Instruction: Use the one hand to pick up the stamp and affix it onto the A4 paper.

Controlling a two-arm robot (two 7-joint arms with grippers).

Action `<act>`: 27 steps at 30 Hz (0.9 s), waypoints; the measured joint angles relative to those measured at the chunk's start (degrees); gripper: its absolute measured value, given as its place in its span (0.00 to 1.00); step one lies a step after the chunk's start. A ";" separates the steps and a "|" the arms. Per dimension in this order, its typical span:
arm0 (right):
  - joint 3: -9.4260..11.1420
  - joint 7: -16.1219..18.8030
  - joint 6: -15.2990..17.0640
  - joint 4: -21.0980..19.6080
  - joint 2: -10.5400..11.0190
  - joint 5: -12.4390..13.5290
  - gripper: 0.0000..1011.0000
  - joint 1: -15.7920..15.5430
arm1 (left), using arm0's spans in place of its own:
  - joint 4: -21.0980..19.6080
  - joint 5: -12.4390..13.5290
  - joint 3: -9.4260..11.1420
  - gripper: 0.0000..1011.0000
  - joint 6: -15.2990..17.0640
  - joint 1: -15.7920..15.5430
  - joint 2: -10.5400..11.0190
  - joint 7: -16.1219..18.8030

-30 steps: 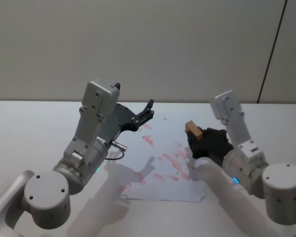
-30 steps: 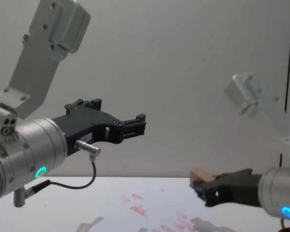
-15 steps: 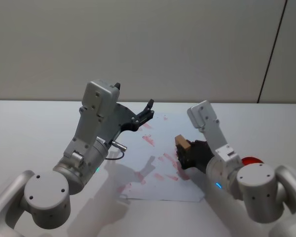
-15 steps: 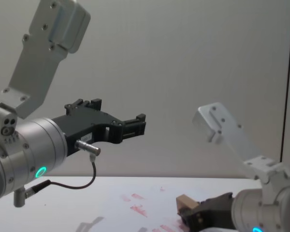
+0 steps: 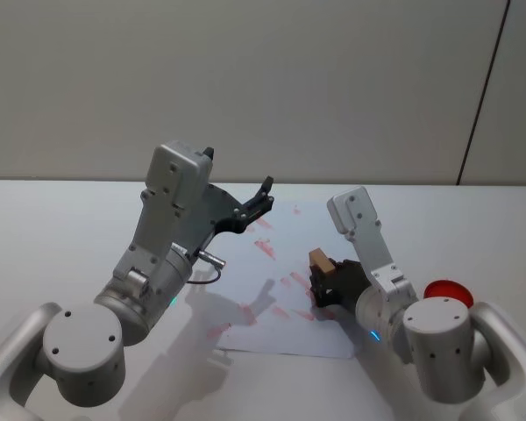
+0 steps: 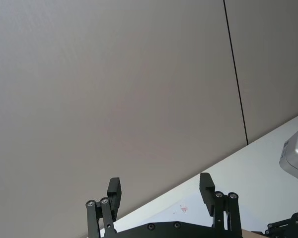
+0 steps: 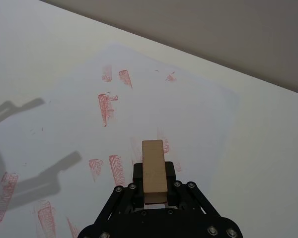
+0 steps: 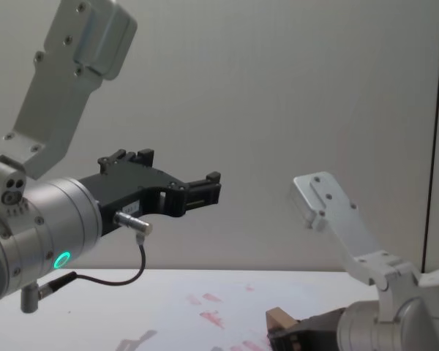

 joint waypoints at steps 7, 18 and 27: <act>0.34 -2.24 0.52 0.46 -0.45 1.47 0.22 -0.01 | 0.00 0.00 0.00 0.99 0.00 0.00 0.00 0.00; 1.32 -3.36 0.26 -0.11 -0.94 4.17 0.22 0.54 | 0.00 0.00 0.00 0.99 0.00 0.00 0.00 0.00; 2.68 -3.18 0.23 -4.73 -1.22 8.15 0.22 1.48 | 0.00 0.00 0.00 0.99 0.00 0.00 0.00 0.00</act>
